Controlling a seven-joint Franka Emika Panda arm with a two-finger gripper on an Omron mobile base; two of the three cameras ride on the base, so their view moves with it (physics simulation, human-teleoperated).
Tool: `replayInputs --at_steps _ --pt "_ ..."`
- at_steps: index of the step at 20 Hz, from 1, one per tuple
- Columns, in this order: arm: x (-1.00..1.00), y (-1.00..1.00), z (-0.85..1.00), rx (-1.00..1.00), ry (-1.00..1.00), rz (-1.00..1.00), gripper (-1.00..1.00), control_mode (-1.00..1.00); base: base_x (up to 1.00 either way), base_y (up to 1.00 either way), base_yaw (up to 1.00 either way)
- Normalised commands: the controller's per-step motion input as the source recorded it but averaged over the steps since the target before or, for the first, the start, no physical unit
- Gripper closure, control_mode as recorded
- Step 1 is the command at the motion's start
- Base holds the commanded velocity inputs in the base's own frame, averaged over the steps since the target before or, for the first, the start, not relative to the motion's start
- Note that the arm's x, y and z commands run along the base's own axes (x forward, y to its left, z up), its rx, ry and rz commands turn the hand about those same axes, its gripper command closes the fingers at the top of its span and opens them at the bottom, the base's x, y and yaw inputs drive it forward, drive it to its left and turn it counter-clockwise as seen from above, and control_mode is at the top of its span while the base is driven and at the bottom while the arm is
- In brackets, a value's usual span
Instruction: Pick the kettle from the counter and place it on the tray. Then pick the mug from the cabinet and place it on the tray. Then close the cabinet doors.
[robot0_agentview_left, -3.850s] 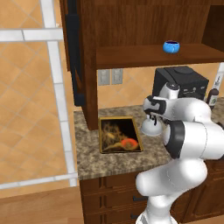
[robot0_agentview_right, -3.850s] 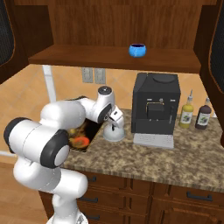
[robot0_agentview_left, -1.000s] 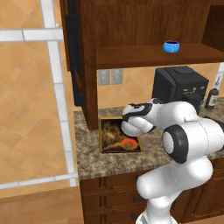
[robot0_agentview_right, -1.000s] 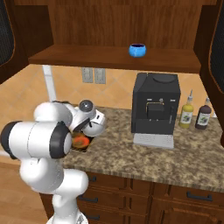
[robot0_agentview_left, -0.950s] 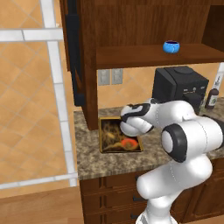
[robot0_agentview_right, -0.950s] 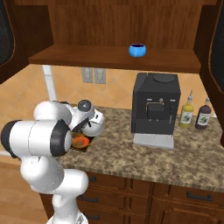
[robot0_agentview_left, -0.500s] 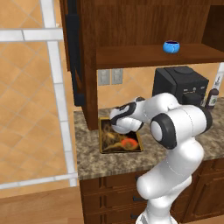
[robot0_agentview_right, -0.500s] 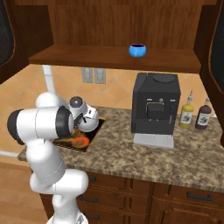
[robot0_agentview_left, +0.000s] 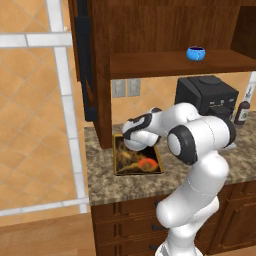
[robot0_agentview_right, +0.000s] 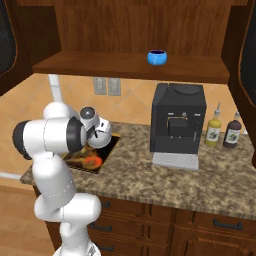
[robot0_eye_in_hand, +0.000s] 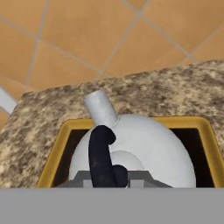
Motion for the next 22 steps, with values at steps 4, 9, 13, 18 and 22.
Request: replayInputs --at_steps 4,9,13,18,22 --pt "0.01 0.00 -0.24 0.00 0.00 0.02 -1.00 -1.00 0.00 0.00 0.00" --pt "0.00 -0.01 -0.09 0.00 0.00 0.02 -1.00 -1.00 0.00 0.00 0.00" --pt "-0.01 -0.06 0.10 0.00 0.00 0.00 -1.00 -1.00 0.00 0.00 0.00" --pt "-0.30 -0.12 0.39 0.00 -0.04 0.00 -1.00 -1.00 0.00 0.00 0.00" --pt "-0.46 -0.23 0.54 -0.02 0.00 0.00 -1.00 -1.00 0.00 0.00 0.00"
